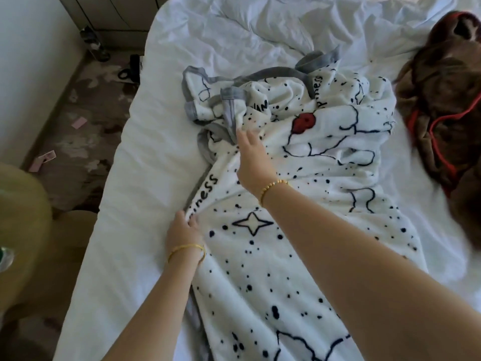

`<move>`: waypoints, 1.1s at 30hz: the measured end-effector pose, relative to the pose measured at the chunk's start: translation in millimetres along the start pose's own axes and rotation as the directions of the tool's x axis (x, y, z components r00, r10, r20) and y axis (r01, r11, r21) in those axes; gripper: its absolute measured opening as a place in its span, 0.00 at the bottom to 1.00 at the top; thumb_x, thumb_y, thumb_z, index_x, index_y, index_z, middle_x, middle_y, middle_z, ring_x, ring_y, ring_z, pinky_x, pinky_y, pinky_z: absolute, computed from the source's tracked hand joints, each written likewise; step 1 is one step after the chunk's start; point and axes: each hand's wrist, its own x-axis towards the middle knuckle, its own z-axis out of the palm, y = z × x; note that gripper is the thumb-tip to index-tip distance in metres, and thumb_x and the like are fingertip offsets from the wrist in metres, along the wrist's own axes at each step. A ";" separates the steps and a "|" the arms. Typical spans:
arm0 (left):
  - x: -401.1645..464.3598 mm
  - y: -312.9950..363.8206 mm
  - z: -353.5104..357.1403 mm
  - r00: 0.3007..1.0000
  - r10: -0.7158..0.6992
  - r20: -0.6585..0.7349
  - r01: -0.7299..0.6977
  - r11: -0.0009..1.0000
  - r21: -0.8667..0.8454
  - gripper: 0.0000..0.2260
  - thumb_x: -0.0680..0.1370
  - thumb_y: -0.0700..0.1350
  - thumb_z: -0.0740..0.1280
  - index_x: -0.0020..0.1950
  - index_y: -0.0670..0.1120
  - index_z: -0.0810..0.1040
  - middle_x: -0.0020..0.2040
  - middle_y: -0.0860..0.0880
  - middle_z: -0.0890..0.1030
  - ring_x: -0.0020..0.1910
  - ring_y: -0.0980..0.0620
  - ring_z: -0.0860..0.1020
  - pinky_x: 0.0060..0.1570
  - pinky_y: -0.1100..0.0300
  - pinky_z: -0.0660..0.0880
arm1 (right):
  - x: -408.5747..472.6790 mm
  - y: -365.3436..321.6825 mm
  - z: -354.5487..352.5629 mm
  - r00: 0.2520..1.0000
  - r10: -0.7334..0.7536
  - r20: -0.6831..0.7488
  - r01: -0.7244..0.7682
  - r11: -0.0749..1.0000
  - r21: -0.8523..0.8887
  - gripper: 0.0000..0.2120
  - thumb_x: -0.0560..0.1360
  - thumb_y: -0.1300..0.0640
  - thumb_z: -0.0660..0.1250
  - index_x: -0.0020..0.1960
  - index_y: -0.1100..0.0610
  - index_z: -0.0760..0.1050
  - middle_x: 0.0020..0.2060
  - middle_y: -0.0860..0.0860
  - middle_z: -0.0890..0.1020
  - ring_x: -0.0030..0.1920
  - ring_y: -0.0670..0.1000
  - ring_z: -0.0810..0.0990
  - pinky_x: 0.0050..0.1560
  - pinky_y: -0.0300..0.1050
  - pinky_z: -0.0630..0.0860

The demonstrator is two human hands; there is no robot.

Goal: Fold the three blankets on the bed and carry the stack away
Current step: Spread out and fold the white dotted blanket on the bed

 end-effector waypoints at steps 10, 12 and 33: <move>24.4 56.1 12.9 0.970 0.140 0.197 -0.142 0.990 -0.007 0.33 0.74 0.63 0.62 0.69 0.42 0.59 0.65 0.41 0.72 0.60 0.40 0.74 0.53 0.51 0.71 | -55.0 63.2 42.8 0.906 0.387 0.170 -0.338 0.905 -0.258 0.45 0.72 0.32 0.56 0.76 0.59 0.43 0.75 0.56 0.51 0.75 0.58 0.47 0.72 0.62 0.42; 25.5 67.9 22.8 0.945 0.090 0.314 -0.099 0.995 0.011 0.26 0.77 0.59 0.60 0.66 0.42 0.64 0.63 0.41 0.74 0.59 0.41 0.74 0.50 0.54 0.69 | -50.9 71.5 42.2 0.917 0.340 0.207 -0.242 0.890 -0.387 0.44 0.72 0.35 0.59 0.75 0.60 0.47 0.73 0.57 0.57 0.73 0.59 0.55 0.72 0.63 0.46; -14.2 11.1 26.4 0.539 -0.057 0.840 0.332 0.931 -0.150 0.33 0.74 0.67 0.57 0.71 0.47 0.68 0.70 0.46 0.70 0.68 0.45 0.69 0.70 0.48 0.63 | -70.4 64.7 -14.1 0.695 0.203 0.690 0.147 0.899 -0.412 0.12 0.80 0.54 0.56 0.49 0.60 0.74 0.38 0.51 0.74 0.33 0.48 0.70 0.36 0.38 0.69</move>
